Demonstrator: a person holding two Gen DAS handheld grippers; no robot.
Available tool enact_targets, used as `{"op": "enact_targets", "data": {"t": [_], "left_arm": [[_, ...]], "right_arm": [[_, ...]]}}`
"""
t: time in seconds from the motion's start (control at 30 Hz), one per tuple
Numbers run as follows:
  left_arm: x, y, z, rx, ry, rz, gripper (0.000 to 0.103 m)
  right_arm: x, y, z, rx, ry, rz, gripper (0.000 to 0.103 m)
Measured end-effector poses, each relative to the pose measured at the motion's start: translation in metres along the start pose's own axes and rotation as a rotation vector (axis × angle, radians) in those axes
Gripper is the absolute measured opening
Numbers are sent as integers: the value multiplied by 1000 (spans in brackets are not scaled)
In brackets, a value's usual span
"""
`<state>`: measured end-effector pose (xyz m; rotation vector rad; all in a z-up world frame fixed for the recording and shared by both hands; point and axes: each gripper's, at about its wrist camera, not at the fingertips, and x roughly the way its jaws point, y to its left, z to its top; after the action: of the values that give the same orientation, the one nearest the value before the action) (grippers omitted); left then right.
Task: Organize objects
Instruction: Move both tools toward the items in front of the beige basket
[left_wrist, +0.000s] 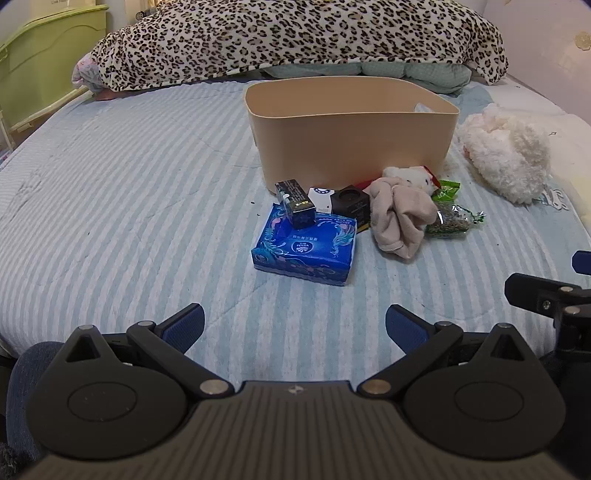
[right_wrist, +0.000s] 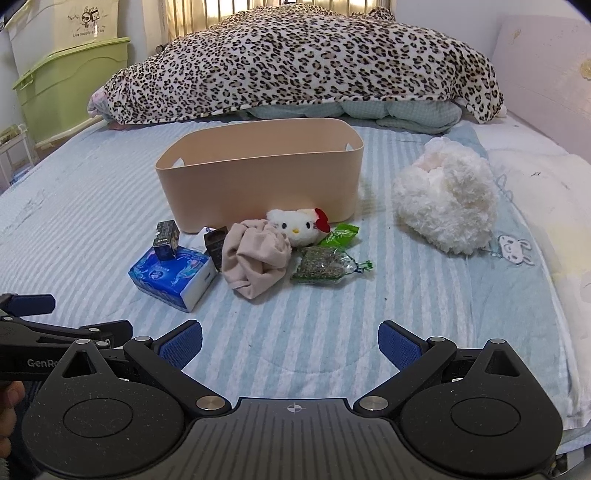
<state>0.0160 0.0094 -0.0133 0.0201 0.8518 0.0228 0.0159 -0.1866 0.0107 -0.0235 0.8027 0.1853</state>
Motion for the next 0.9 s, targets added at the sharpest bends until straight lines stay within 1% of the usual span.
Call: {"op": "enact_targets", "data": {"t": [0.3, 0.63, 0.73, 0.9], "left_arm": [[16, 6, 10, 4, 2, -3, 103], [50, 6, 23, 23, 33, -24, 103], [62, 5, 28, 21, 49, -37, 103], [84, 3, 33, 37, 46, -29, 103]], "right_arm": [[19, 2, 8, -4, 9, -1, 103], [50, -10, 23, 23, -17, 3, 103], [59, -13, 28, 25, -34, 15, 103], [76, -11, 36, 22, -42, 58, 101]]}}
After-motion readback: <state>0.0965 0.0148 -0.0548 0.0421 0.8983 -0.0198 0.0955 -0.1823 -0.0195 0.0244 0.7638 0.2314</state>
